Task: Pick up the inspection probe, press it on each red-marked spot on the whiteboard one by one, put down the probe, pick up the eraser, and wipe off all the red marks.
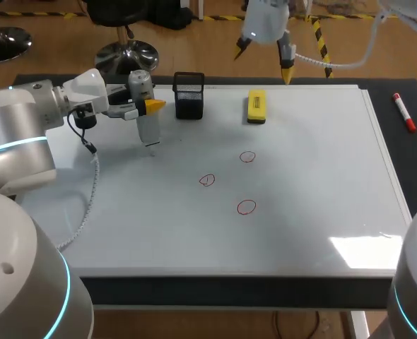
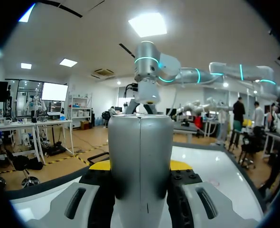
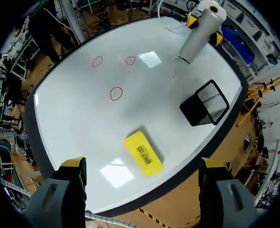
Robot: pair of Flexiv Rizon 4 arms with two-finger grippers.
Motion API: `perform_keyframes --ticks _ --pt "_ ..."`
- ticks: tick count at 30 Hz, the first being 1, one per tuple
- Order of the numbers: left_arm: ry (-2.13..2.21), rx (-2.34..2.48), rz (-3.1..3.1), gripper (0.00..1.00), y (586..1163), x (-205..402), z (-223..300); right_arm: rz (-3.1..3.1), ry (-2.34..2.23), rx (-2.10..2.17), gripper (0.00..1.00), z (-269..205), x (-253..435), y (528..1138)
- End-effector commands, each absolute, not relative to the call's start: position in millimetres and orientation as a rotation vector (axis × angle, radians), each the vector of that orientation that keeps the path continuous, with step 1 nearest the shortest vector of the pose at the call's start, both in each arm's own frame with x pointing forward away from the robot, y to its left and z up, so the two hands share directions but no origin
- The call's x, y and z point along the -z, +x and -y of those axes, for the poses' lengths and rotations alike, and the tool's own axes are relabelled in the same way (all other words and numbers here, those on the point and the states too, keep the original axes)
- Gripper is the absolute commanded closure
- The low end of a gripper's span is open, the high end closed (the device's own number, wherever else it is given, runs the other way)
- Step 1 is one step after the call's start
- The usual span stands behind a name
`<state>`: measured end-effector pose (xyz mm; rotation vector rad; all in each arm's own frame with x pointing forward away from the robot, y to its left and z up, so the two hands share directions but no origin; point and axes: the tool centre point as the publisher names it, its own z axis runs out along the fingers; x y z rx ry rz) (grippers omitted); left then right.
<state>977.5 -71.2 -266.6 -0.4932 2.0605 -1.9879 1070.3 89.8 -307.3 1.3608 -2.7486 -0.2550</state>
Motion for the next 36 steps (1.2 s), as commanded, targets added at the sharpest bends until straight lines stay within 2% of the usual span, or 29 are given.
perform_keyframes --ticks 1,16,36 --pt "-0.493 1.988 -2.06 1.0 977.5 265.6 71.1 2.68 1.411 0.219 0.0 -97.3 314.0 1068.9" --pt "-0.493 1.988 -2.06 1.0 977.5 265.6 71.1 2.603 1.544 0.115 0.0 -101.9 337.3 1059.1" --pt "-0.493 1.988 -2.06 1.0 977.5 265.6 71.1 2.553 1.762 0.12 0.0 -84.8 370.6 1047.3"
